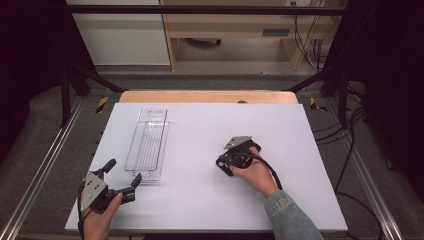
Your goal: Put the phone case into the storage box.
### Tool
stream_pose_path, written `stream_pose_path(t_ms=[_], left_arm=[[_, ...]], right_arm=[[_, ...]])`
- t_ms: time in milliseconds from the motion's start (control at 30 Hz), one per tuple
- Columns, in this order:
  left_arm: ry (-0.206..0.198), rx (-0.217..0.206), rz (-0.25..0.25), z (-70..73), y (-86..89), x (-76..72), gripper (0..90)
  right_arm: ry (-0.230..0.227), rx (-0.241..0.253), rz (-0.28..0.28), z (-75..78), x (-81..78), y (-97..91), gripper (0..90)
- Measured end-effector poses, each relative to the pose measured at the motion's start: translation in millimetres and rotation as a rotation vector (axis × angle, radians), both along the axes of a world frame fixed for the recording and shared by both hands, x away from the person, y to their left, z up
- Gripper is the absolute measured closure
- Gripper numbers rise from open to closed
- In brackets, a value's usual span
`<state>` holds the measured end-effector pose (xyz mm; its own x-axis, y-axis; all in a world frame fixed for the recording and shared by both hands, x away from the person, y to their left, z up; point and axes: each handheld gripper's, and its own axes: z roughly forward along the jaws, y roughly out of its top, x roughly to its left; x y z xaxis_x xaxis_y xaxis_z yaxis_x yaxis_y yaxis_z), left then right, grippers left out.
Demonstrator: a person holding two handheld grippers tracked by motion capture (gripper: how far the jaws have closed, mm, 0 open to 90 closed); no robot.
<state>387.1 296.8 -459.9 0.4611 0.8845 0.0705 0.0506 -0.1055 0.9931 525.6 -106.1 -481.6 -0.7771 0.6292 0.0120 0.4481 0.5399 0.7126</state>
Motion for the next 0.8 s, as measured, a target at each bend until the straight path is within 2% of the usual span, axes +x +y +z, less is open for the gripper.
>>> stream_pose_path(t_ms=[333,800], left_arm=[[0.001,0.005,-0.003,0.0,-0.5,0.3,2.4],[0.003,0.003,-0.006,-0.1,-0.7,0.2,2.4]], right_arm=[[-0.005,0.027,-0.059,-2.4,8.2,-2.0,90.0],[-0.022,0.03,-0.12,-0.1,19.2,2.1,90.0]])
